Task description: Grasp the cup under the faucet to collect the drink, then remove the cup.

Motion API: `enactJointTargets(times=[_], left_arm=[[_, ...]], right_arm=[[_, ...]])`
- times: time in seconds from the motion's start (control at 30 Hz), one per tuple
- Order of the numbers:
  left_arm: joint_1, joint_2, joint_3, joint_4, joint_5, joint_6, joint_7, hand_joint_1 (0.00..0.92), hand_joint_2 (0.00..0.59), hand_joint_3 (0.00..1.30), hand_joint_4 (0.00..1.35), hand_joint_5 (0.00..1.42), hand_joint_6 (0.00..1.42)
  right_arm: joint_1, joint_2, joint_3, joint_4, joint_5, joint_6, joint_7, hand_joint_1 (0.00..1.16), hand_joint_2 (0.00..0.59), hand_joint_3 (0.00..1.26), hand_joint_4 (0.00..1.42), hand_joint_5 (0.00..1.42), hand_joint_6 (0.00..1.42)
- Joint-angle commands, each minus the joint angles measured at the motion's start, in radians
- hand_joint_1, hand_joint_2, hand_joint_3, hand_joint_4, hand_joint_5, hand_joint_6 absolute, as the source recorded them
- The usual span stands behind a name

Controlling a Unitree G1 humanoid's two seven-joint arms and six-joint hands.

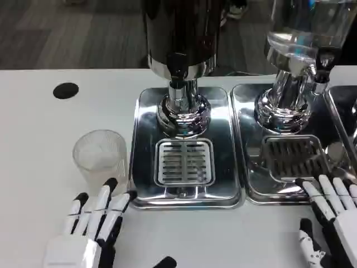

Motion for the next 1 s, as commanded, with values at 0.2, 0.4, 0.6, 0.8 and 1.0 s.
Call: enactJointTargets(times=[0.2,0.4,0.6,0.8,1.0], left_arm=[[0.006,0.004,-0.013,-0.017,0.012,0.014,-0.021,0.0,0.13,0.22,0.01,0.19,0.08],[0.005,0.004,-0.018,-0.018,0.014,0.017,-0.024,0.0,0.121,0.22,0.01,0.19,0.08],[0.009,0.002,-0.02,-0.02,0.012,0.015,-0.009,0.0,0.121,0.22,0.01,0.19,0.08],[0.018,-0.01,-0.011,-0.029,0.0,0.019,0.003,0.0,0.107,0.22,0.01,0.19,0.08],[0.007,-0.007,-0.009,-0.041,-0.006,-0.01,0.006,0.0,0.061,0.21,0.0,0.17,0.09]], right_arm=[[-0.003,0.003,-0.003,0.01,0.019,-0.022,-0.029,0.1,0.55,0.11,0.0,0.0,0.0],[0.005,0.0,-0.005,0.01,0.023,-0.023,-0.03,0.1,0.55,0.12,0.0,0.0,0.0],[0.01,0.002,-0.007,0.007,0.026,-0.025,-0.033,0.1,0.55,0.12,0.0,0.0,0.0],[0.027,0.004,-0.009,-0.016,0.023,-0.015,-0.032,0.1,0.55,0.12,0.0,0.0,0.0],[0.054,0.001,-0.02,-0.048,0.025,-0.005,-0.026,0.1,0.553,0.12,0.0,0.0,0.0]])
